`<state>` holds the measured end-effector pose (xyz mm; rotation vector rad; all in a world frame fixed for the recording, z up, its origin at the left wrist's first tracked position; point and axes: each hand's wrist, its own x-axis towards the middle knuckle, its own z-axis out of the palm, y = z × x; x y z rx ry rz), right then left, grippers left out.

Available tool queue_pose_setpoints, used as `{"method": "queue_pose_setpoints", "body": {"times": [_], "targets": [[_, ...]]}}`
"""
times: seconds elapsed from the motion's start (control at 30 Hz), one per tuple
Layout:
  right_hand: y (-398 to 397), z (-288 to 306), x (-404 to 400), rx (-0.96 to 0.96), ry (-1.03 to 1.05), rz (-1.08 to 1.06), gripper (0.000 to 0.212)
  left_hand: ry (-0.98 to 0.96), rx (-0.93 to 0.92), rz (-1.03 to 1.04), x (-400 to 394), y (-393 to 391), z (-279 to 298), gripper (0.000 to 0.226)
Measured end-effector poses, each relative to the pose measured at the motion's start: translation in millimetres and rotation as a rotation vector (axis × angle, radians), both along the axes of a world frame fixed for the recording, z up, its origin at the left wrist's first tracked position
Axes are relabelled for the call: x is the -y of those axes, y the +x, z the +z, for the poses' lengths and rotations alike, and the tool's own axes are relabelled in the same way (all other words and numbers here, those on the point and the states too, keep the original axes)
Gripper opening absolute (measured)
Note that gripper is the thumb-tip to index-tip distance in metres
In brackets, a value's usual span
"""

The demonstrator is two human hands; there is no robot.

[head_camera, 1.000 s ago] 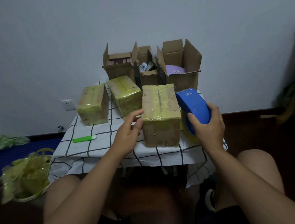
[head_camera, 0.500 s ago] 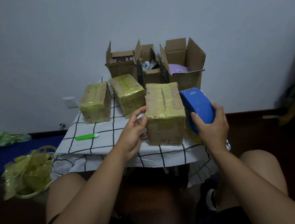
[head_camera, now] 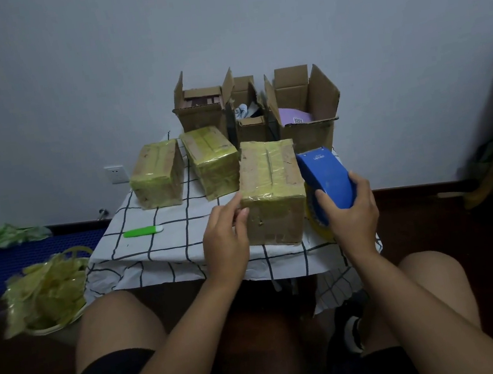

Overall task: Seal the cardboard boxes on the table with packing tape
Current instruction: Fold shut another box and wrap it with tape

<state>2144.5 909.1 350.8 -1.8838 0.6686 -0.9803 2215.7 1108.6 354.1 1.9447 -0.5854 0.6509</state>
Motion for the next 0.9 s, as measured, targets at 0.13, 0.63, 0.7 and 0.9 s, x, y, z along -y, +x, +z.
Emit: {"method": "queue_pose_setpoints", "body": {"times": [0.13, 0.63, 0.7, 0.9], "targets": [[1.1, -1.6, 1.0, -0.008, 0.004, -0.004, 0.065, -0.055, -0.036, -0.029, 1.3, 6.6, 6.5, 0.019], [-1.0, 1.5, 0.2, -0.001, 0.018, 0.001, 0.065, 0.04, -0.253, -0.202, -8.9, 19.7, 21.0, 0.028], [-1.0, 0.7, 0.2, 0.004, 0.021, 0.001, 0.064, 0.081, -0.195, -0.21, -12.2, 28.5, 24.2, 0.019], [-1.0, 0.0, 0.5, 0.01, 0.008, 0.006, 0.063, 0.297, -0.034, -0.249, -11.2, 41.8, 36.5, 0.008]]}}
